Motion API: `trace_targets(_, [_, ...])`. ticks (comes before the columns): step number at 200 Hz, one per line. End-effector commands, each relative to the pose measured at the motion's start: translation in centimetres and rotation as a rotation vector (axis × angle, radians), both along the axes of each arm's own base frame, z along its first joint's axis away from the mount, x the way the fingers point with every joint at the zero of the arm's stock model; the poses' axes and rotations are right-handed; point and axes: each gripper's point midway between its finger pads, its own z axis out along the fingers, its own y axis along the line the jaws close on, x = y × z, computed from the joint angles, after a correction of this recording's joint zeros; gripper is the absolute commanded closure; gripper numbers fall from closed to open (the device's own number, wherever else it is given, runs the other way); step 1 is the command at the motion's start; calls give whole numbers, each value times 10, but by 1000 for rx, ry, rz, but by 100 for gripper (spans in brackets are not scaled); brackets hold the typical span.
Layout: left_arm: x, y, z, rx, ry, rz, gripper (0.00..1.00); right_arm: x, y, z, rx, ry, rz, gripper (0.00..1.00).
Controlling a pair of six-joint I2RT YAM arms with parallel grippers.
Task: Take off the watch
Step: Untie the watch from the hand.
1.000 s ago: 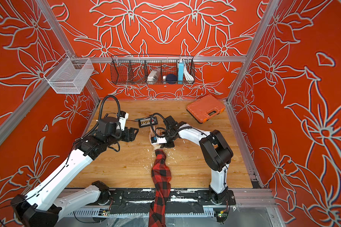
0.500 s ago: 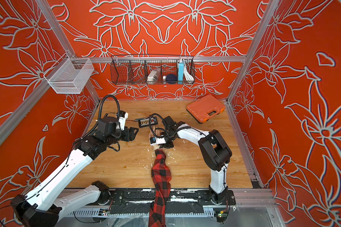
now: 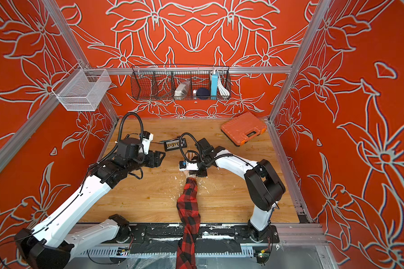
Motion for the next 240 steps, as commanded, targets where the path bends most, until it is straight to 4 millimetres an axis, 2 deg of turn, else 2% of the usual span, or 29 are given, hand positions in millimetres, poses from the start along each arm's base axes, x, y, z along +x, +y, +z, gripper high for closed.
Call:
trace_targets(1, [2, -4, -4, -28, 15, -11, 25, 1, 12, 26, 110, -3, -42, 100])
trace_targets(38, [1, -17, -14, -79, 85, -41, 25, 4, 13, 32, 152, 19, -136, 100])
trace_targets(74, [-2, -32, -32, -174, 168, -58, 27, 4, 16, 44, 253, 23, -196, 100])
trace_targets(109, [-7, -43, -48, -246, 239, -72, 32, 2, 18, 52, 332, 31, -225, 100])
trace_targets(163, [-18, -66, -75, -394, 346, -133, 37, 1, 17, 53, 380, 20, -248, 100])
trace_targets(194, [-15, -78, -98, -463, 451, -128, 44, -1, 14, 51, 382, 16, -255, 100])
trace_targets(240, [-9, -100, -110, -565, 533, -189, 49, -3, 13, 51, 405, 14, -263, 100])
